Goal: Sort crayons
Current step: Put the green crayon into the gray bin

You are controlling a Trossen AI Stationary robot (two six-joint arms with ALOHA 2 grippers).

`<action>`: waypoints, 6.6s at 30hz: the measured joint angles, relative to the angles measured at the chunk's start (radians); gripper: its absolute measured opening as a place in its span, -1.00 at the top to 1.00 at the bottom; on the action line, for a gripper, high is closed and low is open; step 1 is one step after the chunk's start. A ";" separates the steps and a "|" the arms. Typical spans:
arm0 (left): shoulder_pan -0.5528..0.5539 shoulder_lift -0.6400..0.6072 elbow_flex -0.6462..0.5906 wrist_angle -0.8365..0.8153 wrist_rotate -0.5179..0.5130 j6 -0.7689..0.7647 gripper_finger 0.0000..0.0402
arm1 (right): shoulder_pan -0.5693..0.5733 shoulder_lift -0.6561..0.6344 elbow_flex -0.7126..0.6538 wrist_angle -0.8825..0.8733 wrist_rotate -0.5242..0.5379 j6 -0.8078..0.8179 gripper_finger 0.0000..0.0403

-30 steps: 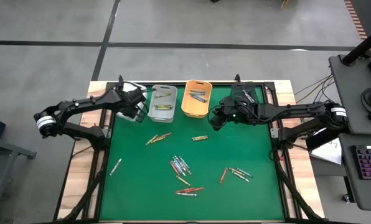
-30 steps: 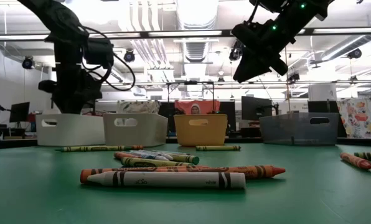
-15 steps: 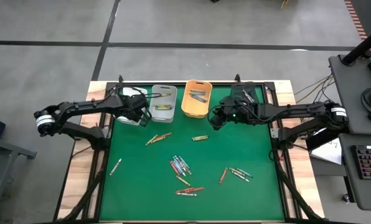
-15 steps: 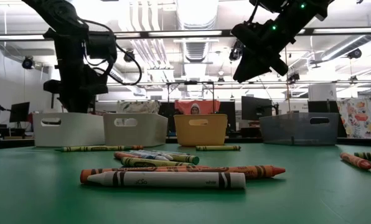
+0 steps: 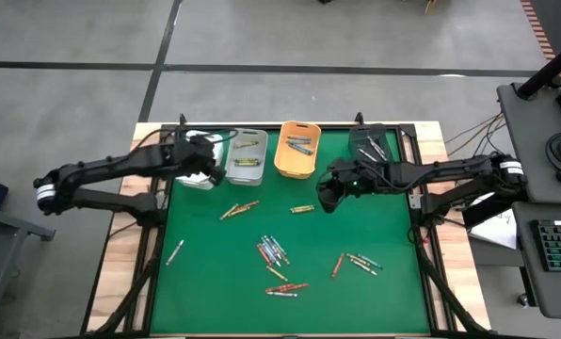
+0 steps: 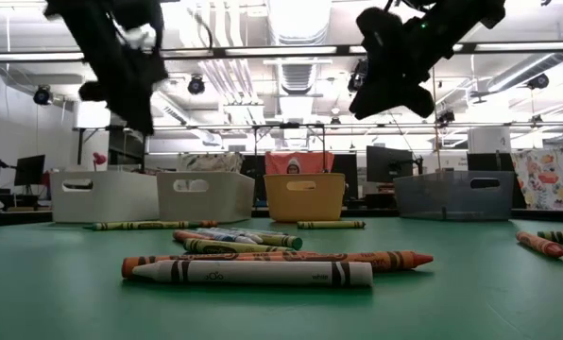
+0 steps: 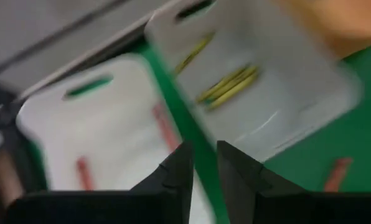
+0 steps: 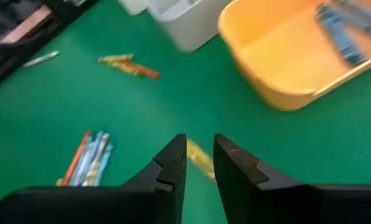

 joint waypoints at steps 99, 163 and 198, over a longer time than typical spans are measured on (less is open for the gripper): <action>-0.364 0.028 -0.058 0.586 -0.061 0.255 0.73 | 0.127 0.586 0.232 -0.073 -0.032 -0.573 0.46; -0.384 0.225 -0.506 1.835 0.500 0.376 0.08 | 0.173 0.494 0.049 1.210 -0.094 -0.754 0.96; -0.381 0.379 -0.436 2.016 0.503 0.387 0.95 | 0.164 0.473 0.056 1.156 0.006 -0.702 0.50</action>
